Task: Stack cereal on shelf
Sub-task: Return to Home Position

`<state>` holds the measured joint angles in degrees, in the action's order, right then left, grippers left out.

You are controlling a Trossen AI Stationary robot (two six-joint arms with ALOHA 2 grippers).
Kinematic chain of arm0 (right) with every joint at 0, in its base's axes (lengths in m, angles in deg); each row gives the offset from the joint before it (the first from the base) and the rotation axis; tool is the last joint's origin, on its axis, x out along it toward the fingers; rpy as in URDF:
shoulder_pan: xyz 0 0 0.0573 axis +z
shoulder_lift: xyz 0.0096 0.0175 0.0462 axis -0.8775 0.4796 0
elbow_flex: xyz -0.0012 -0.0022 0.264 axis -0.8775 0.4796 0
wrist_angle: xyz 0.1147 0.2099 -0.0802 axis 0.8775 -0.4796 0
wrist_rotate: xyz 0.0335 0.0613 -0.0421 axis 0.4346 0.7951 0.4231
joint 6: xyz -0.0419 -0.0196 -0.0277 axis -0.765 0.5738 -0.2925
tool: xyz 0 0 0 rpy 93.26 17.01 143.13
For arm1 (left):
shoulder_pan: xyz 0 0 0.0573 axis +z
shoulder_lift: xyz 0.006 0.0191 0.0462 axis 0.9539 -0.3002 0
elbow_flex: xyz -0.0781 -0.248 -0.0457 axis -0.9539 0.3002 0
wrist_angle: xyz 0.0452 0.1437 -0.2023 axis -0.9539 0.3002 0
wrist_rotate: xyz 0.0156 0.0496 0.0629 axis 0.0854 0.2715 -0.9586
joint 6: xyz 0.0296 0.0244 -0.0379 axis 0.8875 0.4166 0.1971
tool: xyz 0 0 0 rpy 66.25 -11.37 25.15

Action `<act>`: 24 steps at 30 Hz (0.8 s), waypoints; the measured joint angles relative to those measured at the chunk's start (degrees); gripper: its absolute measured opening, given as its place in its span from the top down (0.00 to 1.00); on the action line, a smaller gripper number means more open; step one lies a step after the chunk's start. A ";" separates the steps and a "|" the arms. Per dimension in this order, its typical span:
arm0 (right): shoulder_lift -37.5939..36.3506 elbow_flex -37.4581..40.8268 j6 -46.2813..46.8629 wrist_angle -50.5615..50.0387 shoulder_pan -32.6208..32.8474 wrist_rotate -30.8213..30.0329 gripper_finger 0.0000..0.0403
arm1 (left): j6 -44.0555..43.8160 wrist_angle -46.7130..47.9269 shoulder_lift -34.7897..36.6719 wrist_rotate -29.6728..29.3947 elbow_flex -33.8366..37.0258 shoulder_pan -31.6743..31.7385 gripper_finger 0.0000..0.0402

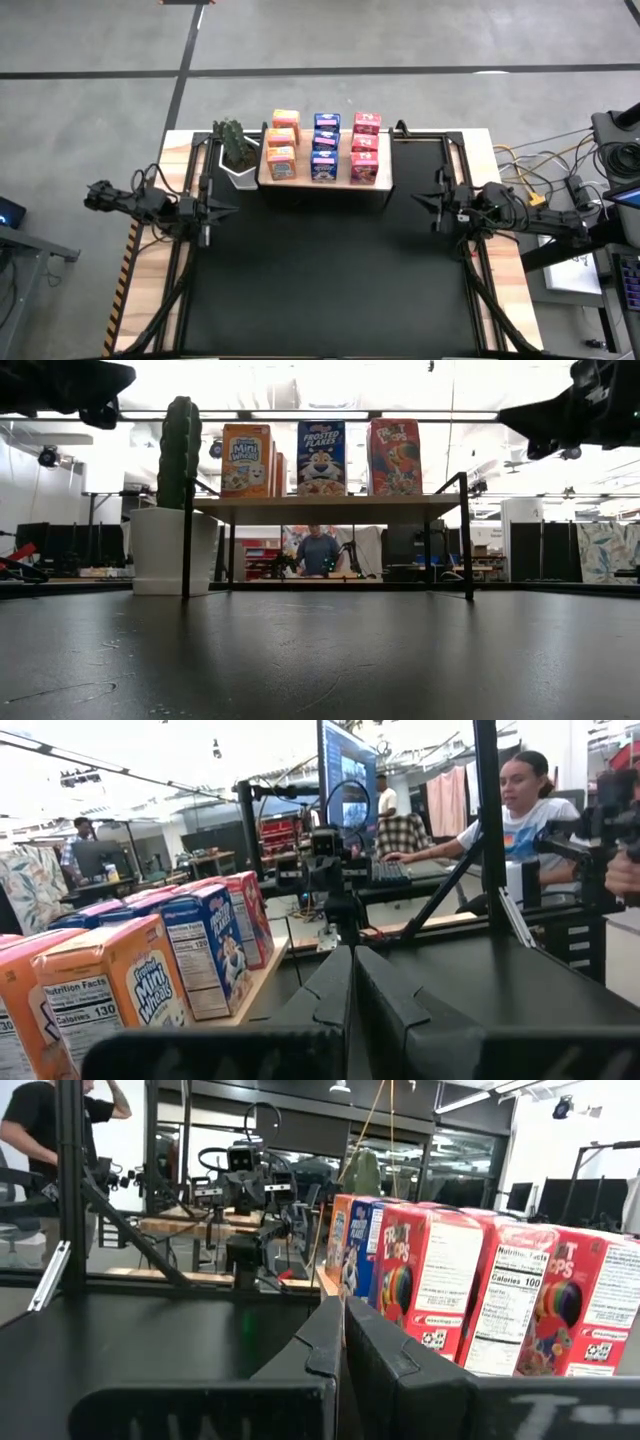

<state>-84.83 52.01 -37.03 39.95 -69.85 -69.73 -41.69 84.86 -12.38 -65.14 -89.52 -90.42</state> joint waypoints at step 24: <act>-3.08 4.47 0.30 -2.94 0.00 -1.58 0.98 | -2.70 -8.98 2.43 -1.60 11.83 0.20 1.00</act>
<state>-87.91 56.48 -36.73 37.01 -69.85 -71.32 -44.39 75.87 -9.95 -66.74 -77.69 -90.22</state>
